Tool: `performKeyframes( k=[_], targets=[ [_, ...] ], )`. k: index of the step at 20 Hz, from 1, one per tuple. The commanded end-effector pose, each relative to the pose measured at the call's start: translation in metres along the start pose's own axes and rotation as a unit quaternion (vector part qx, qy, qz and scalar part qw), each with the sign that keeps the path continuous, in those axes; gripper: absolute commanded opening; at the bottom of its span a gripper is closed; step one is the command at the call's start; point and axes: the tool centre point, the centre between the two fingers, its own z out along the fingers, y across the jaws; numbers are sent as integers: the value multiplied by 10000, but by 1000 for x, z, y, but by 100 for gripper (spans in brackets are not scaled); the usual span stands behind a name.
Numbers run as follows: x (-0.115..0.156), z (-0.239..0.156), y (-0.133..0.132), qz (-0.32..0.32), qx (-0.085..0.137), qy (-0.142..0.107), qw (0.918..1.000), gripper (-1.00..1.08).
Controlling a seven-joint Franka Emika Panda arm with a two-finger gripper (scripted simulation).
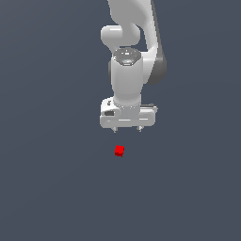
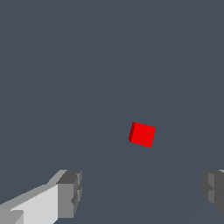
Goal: Pick up the red cube and move it to a goal position.
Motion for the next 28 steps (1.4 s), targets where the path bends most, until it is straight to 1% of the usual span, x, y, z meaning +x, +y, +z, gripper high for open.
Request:
performKeyframes(
  k=[1,5,10,14,22,28],
  targets=[
    [0,0,0,0,0,0,10000,100],
    [0,5,1,37,-9,-11,10000,100],
    [1,26,5,184,-44,-55,9998,100],
    [1,53,12,379,-90,-112,9992,100],
    [1,124,29,891,-205,-263,9955,100],
    [0,157,38,1137,-253,-336,9926,100]
  ],
)
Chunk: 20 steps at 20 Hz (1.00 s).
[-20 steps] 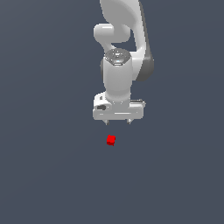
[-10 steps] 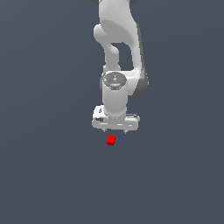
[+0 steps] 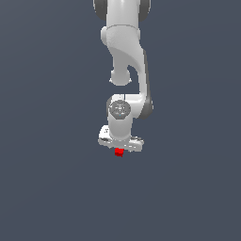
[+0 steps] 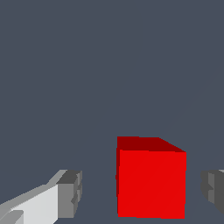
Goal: Pick up the red cube and move it to a goal position.
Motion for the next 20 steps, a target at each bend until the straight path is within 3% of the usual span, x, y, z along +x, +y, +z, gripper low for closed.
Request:
performKeyframes(
  k=[1,7,8,20],
  targets=[
    [1,11,2,84,-14,-17,10000,100],
    [2,20,4,156,-26,-39,9999,100],
    [2,20,4,156,-26,-39,9999,-100],
    [2,19,4,156,-26,-39,9999,-100]
  ],
)
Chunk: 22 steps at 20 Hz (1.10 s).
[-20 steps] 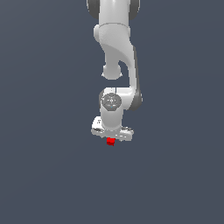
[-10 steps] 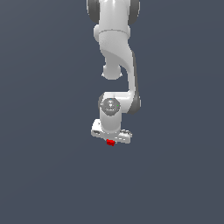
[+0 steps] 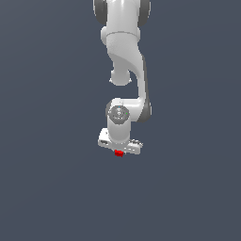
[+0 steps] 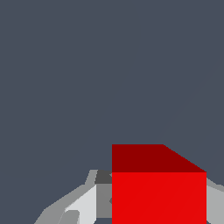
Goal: Pick up the red cube and move it to a goal position.
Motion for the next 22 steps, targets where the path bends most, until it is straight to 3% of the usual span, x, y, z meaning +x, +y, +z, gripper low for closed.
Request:
performKeyframes(
  k=[1,12,22],
  targets=[
    [0,-2,0,0,1,4,10000,-100],
    [-8,-55,-9,1,3,1,10000,-100],
    [-22,-164,-27,4,1,2,10000,-100]
  ],
)
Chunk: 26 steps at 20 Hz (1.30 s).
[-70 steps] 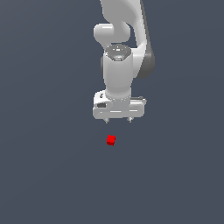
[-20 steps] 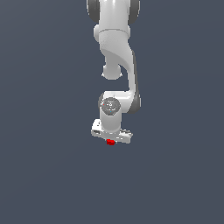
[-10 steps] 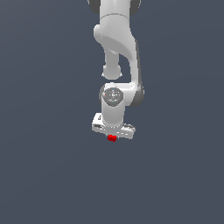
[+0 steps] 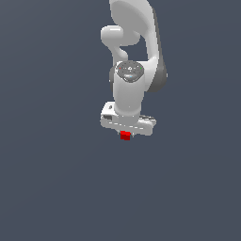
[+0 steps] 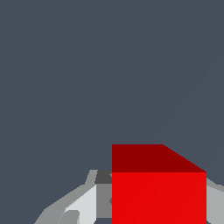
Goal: Pick up the red cube and move it to a goal position.
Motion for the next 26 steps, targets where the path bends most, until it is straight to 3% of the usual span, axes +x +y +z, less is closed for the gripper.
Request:
performKeyframes(
  k=[1,17,26],
  targets=[
    [-4,-32,-5,2,0,5,10000,-100],
    [-26,-218,-36,4,-3,6,10000,-100],
    [-30,-283,-49,4,1,5,10000,-100]
  ],
)
